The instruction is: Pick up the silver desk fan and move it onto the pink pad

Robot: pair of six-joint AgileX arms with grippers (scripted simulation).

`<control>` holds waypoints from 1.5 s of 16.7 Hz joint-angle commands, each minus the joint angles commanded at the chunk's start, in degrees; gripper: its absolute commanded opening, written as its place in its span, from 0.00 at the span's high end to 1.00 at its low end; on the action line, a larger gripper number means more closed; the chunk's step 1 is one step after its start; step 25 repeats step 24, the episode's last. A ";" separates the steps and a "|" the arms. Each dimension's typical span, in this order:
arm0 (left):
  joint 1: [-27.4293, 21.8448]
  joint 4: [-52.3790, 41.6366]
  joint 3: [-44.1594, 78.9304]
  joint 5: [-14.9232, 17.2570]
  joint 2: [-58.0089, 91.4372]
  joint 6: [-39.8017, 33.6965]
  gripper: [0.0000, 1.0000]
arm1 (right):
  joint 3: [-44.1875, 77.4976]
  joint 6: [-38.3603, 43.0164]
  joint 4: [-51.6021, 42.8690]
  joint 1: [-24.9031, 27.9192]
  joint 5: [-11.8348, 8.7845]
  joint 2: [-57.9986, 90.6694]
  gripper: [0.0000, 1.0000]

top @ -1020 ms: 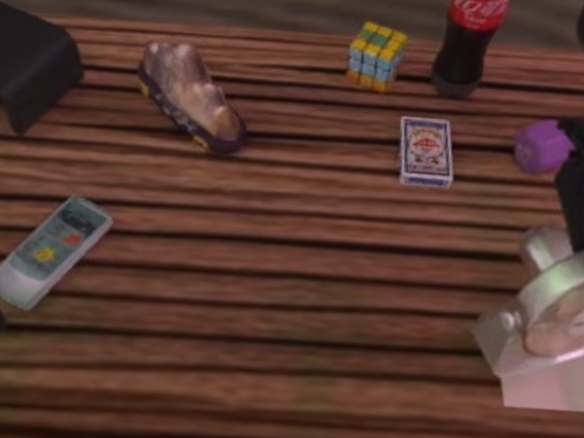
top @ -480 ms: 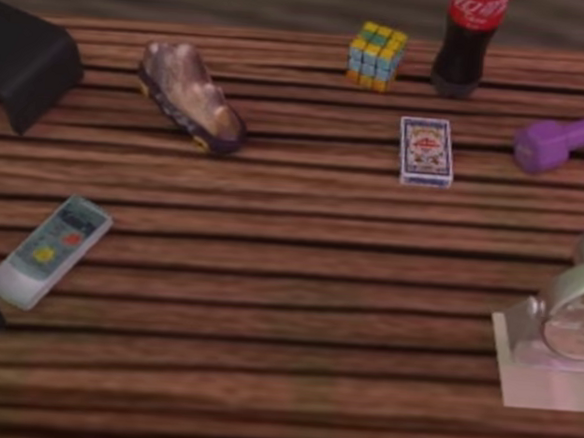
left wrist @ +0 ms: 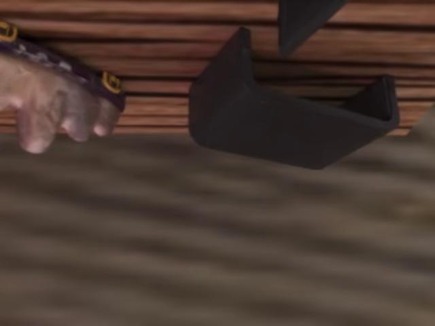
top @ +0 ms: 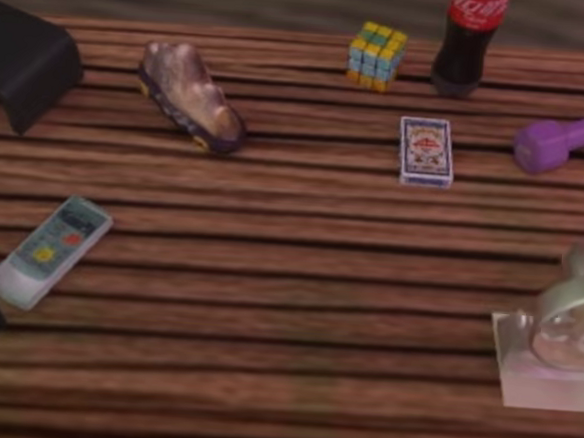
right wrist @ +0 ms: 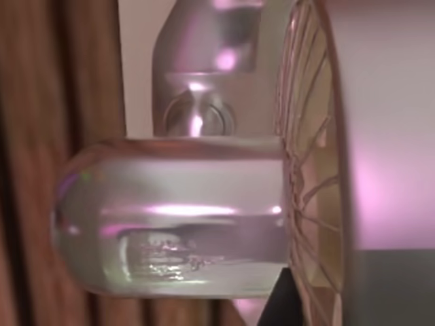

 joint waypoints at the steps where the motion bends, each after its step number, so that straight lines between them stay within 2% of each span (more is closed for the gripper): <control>1: 0.00 0.00 0.00 0.00 0.00 0.00 0.00 | -0.80 -0.02 0.82 -0.04 0.01 0.11 1.00; 5: 0.00 0.00 0.00 0.00 0.00 0.00 0.00 | -1.01 0.01 1.04 -0.05 0.01 0.15 1.00; 18: 0.00 0.00 0.00 0.00 0.00 0.00 0.00 | -1.01 0.01 1.04 -0.05 0.01 0.15 0.02; 25: 0.00 0.00 0.00 0.00 0.00 0.00 0.00 | -1.01 0.01 1.04 -0.05 0.01 0.15 0.00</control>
